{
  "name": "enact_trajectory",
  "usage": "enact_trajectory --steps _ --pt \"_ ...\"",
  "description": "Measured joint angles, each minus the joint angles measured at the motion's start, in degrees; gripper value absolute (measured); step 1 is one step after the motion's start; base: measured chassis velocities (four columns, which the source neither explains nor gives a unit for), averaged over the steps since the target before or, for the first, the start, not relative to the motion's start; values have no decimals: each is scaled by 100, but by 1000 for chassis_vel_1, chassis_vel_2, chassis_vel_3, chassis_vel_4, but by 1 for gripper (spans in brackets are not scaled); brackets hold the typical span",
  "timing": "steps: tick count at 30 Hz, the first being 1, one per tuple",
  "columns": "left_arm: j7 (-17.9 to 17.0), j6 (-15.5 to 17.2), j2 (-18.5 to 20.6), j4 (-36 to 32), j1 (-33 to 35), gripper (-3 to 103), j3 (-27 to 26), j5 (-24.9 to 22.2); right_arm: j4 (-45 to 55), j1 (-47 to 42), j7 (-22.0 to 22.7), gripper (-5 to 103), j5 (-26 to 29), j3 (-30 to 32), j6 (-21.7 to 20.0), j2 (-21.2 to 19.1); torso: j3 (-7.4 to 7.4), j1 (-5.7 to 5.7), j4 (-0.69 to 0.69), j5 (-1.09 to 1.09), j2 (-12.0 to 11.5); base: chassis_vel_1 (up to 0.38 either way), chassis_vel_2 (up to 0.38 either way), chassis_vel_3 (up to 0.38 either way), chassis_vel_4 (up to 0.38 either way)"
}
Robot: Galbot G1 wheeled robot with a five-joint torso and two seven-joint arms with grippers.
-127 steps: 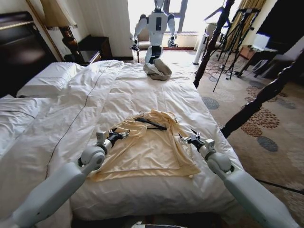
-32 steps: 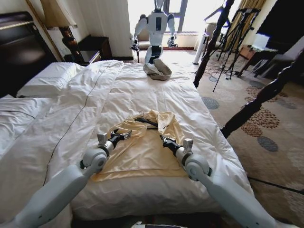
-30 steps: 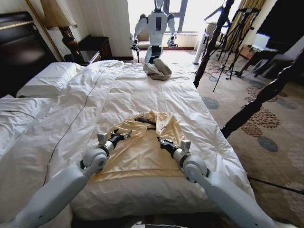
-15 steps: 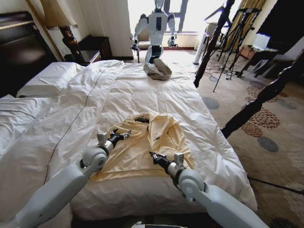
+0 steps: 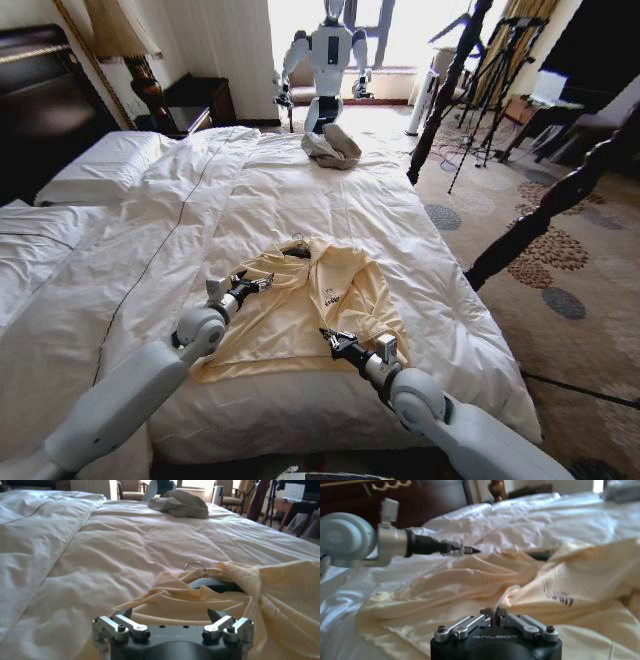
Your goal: Pick up the clothes from the bed and hang them on the clothes hanger.
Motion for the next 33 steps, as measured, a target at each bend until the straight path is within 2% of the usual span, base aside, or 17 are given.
enact_trajectory --steps 1,4,7,12,14,15,16,17,18,20,21,24,26,27,28,30,33 --pt "0 0 0 0 0 100 0 0 0 0 0 2 0 0 0 0 0 0 0 0 0 0 0 0 0" --pt "236 -176 147 443 -143 100 27 447 -192 113 -771 8 -560 25 1009 -227 0 0 1 2 0 0 0 0 0" --pt "434 -257 221 729 -310 100 98 702 -190 176 -826 15 -521 59 1306 -289 0 1 -1 0 0 0 0 0 0" --pt "876 -409 237 1332 -938 100 660 1180 -167 117 -700 36 -200 362 1587 -386 0 0 0 0 0 0 0 0 0" --pt "917 -410 224 1365 -1008 100 710 1198 -133 78 -732 36 -129 410 1638 -433 0 0 -1 1 0 0 0 0 0" --pt "992 -404 192 1388 -1125 100 779 1203 -32 -19 -911 47 -74 449 1712 -542 0 1 -3 1 0 0 0 0 0" --pt "1018 -388 191 1373 -1146 100 793 1191 44 -98 -1052 47 -113 417 1737 -605 1 1 -4 1 0 0 0 0 0" --pt "1079 -356 216 1312 -1148 100 803 1178 98 -205 -1307 58 -270 336 1764 -651 1 2 -4 0 0 0 0 0 0" --pt "1079 -356 216 1312 -1148 100 803 1178 98 -205 -1307 58 -270 336 1764 -651 1 2 -4 0 0 0 0 0 0" --pt "1174 -325 310 1214 -1113 100 803 1174 48 -326 -1833 63 -665 249 1838 -627 0 0 -1 3 0 0 0 0 0" --pt "1174 -325 310 1214 -1113 100 803 1174 48 -326 -1833 63 -665 249 1838 -627 0 0 -1 3 0 0 0 0 0" --pt "1249 -318 374 1190 -1078 100 763 1170 -37 -454 -2153 79 -1088 203 1923 -620 0 -1 2 1 0 0 0 0 0" --pt "1256 -318 355 1189 -1031 100 706 1172 -83 -442 -1696 90 -1379 264 1820 -606 0 0 0 1 0 0 0 0 0" --pt "1256 -318 355 1189 -1031 100 706 1172 -83 -442 -1696 90 -1379 264 1820 -606 0 0 0 1 0 0 0 0 0" --pt "1256 -317 336 1167 -982 100 679 1172 -91 -415 -1187 90 -1494 283 1655 -581 0 0 0 2 0 0 0 0 0" --pt "1247 -316 312 1094 -870 100 624 1172 -92 -367 -423 99 -1593 318 1292 -569 0 1 0 2 0 0 0 0 0" --pt "1238 -313 308 996 -733 100 556 1176 -79 -378 -287 100 -1734 317 1214 -630 0 1 0 1 0 0 0 0 0"
